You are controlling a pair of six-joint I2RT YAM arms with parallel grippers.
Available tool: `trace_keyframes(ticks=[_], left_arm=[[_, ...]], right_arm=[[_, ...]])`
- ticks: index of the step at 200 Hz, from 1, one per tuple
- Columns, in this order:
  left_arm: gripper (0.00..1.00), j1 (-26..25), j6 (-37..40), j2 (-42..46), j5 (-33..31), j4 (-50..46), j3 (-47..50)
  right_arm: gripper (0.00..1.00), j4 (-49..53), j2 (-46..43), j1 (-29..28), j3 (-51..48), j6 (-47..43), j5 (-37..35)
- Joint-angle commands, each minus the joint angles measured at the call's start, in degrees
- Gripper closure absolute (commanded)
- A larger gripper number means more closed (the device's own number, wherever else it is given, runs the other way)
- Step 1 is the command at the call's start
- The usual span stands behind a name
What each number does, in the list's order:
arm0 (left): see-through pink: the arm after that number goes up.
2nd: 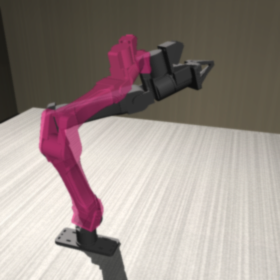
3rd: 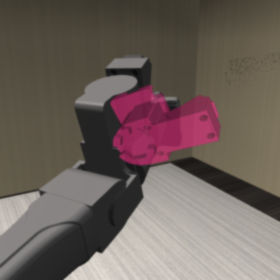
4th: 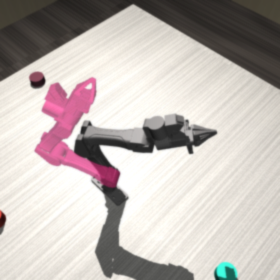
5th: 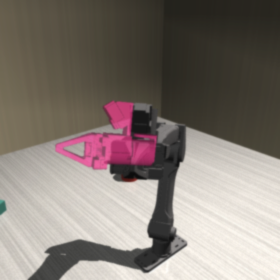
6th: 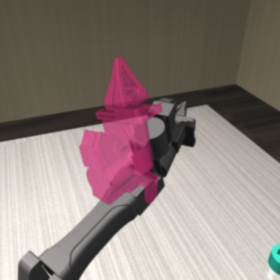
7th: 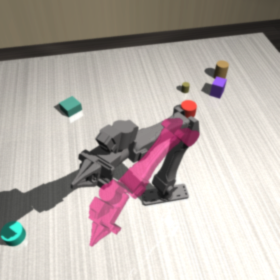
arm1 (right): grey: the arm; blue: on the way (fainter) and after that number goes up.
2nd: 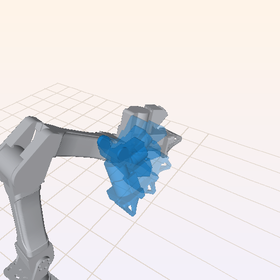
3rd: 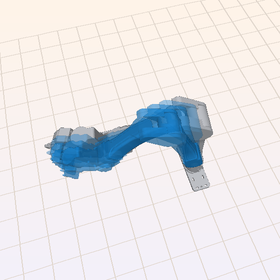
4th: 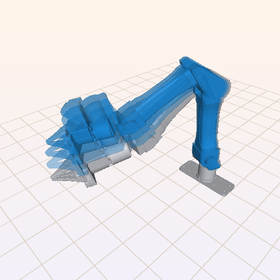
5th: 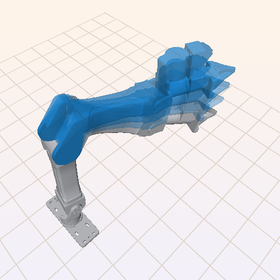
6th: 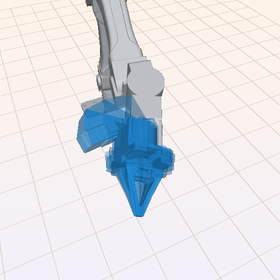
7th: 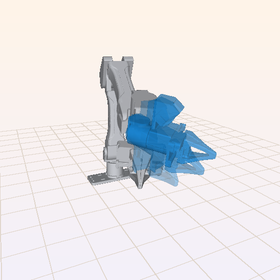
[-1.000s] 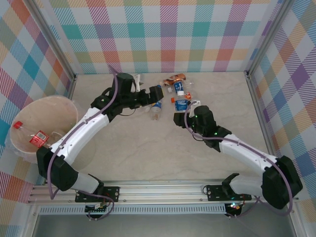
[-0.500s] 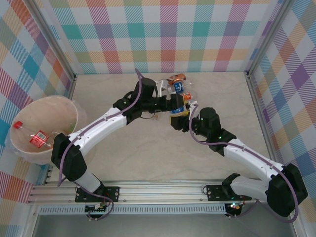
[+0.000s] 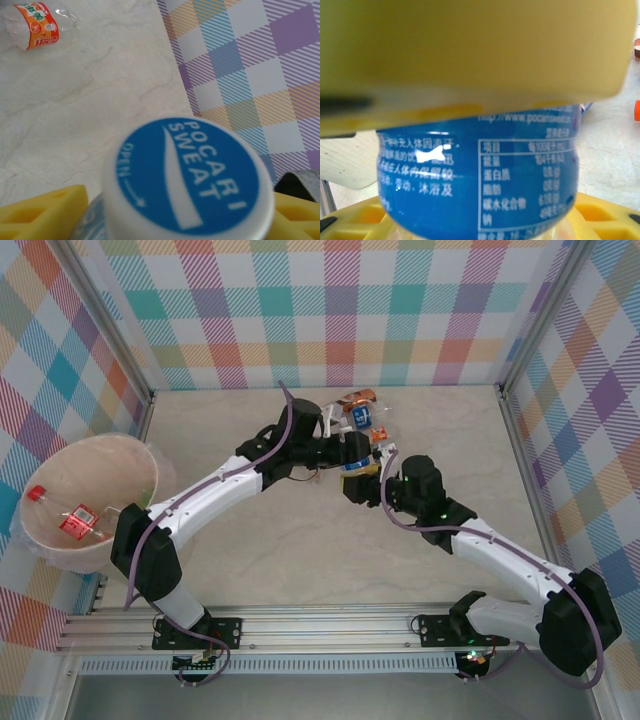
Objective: Put the plastic bottles in the bin
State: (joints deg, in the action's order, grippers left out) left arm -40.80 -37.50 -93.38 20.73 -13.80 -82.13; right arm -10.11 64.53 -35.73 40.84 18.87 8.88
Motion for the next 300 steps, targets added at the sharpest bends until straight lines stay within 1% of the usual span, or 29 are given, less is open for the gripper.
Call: trace_keyframes(ticks=[1,11,18,36,56,70,78,106,116,121,139,166,184,193,213,229,251,261,277,300], left_arm=[[0.35,-0.52,2.53,0.45,0.63,-3.60,-0.01],[0.38,-0.58,2.75,0.81,0.58,-3.14,0.47],[0.38,-0.52,3.03,0.97,0.12,-3.43,0.42],[0.39,-0.55,4.28,1.35,-1.98,-4.82,-0.14],[0.41,-0.45,4.77,2.17,-4.25,-5.31,-0.32],[0.41,-0.34,4.55,2.89,-5.51,-4.99,0.21],[0.43,-0.23,4.25,3.47,-6.68,-5.01,0.53],[0.44,0.59,2.41,6.02,-11.71,-4.28,2.76],[0.45,0.93,1.93,6.87,-12.78,-3.80,3.59],[0.45,1.06,1.75,7.34,-13.17,-3.62,4.03],[0.46,1.76,1.20,8.55,-14.16,-3.31,5.02],[0.47,2.97,0.58,9.90,-15.18,-3.54,5.81],[0.49,3.68,0.13,11.53,-18.55,-4.63,6.37],[0.49,4.09,-0.16,12.83,-20.56,-4.97,6.82],[0.49,4.74,0.72,15.92,-24.96,-6.64,7.49],[0.49,5.18,2.29,18.15,-27.79,-8.69,7.10],[0.49,5.34,4.17,22.02,-33.56,-10.63,7.63],[0.50,5.38,4.76,24.10,-36.06,-10.61,8.54],[0.50,5.39,5.95,27.23,-39.21,-11.08,9.39],[0.50,5.64,9.54,31.04,-43.03,-13.79,8.62]], right_arm=[[0.60,-0.56,0.40,-0.27,3.84,-1.53,0.80],[0.58,0.00,0.59,-0.22,4.15,-2.13,1.88],[0.55,0.70,0.79,-0.27,4.48,-2.60,2.61],[0.46,3.56,0.96,-0.30,5.69,-4.57,5.06],[0.34,6.98,0.69,-0.22,6.48,-6.11,6.09],[0.21,8.14,0.10,-0.22,6.25,-6.58,5.88],[0.17,8.35,-0.36,-0.22,5.77,-7.20,5.86],[0.08,7.89,-2.99,-0.22,3.54,-10.18,6.58],[0.06,8.74,-3.67,-0.23,3.47,-11.85,7.84],[0.00,9.63,-3.98,-0.25,3.66,-12.89,8.95],[0.00,13.39,-4.85,-0.24,5.10,-15.62,11.42],[0.00,16.01,-5.62,-0.25,5.78,-17.60,11.28],[0.00,14.93,-6.49,-0.23,5.18,-17.62,9.60],[0.00,14.22,-6.82,-0.19,4.96,-16.89,7.81],[0.00,12.95,-7.70,-0.23,4.42,-16.59,7.01],[0.00,11.11,-8.10,-0.22,3.38,-14.67,3.27],[0.00,9.85,-7.63,-0.23,2.64,-8.77,-9.44],[0.00,10.02,-7.32,-0.21,2.49,-7.11,-14.08],[0.00,9.96,-6.96,-0.22,2.16,-5.99,-17.42],[0.00,9.64,-6.51,-0.22,1.58,-3.50,-21.81]])
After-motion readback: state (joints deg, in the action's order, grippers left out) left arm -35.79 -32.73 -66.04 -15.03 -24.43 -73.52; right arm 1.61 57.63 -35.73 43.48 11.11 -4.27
